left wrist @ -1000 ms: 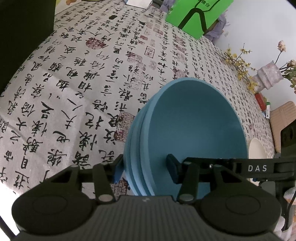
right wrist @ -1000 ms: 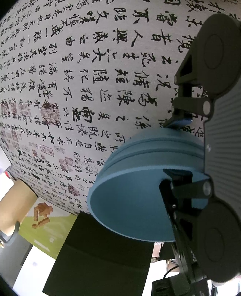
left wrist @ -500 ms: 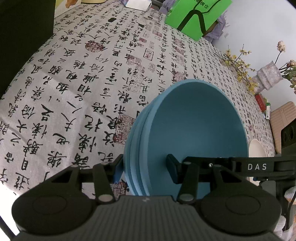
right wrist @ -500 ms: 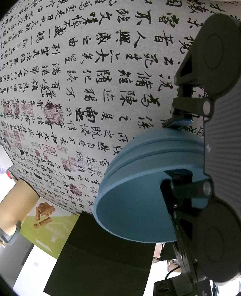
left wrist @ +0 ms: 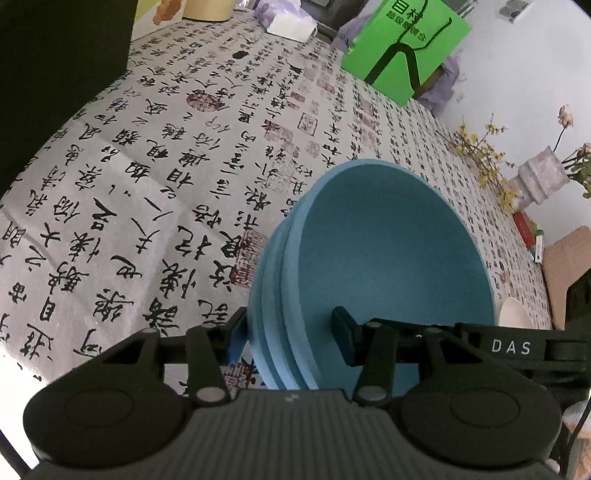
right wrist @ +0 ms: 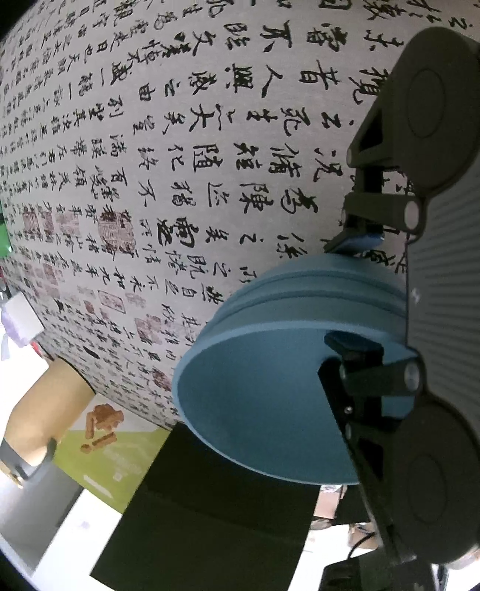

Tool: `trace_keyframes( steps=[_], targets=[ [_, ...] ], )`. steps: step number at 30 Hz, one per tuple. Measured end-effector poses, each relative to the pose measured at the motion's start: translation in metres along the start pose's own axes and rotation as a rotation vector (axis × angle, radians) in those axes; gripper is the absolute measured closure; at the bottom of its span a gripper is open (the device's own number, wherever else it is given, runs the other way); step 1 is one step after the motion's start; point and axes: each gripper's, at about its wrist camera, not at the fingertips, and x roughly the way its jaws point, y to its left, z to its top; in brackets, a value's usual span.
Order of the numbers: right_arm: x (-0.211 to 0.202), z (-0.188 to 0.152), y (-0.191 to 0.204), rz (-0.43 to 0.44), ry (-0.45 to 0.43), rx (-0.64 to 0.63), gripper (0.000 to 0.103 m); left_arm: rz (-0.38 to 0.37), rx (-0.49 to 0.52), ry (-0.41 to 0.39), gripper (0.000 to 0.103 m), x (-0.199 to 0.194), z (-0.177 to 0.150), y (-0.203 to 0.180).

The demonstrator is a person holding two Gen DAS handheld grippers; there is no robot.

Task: Organize plates and bowls
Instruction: 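Carry the blue bowl stack with both grippers toward the cream plate stack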

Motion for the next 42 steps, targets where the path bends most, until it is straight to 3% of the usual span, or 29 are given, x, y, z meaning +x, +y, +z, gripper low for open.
trace_keyframes(
  steps=[9, 42],
  targets=[
    [-0.005, -0.003, -0.004, 0.0, -0.006, 0.037, 0.06, 0.011, -0.044, -0.013, 0.056, 0.0, -0.001, 0.001],
    [-0.038, -0.01, -0.011, 0.006, -0.045, 0.014, 0.06, 0.002, -0.005, -0.04, 0.056, -0.009, -0.004, -0.023]
  ],
)
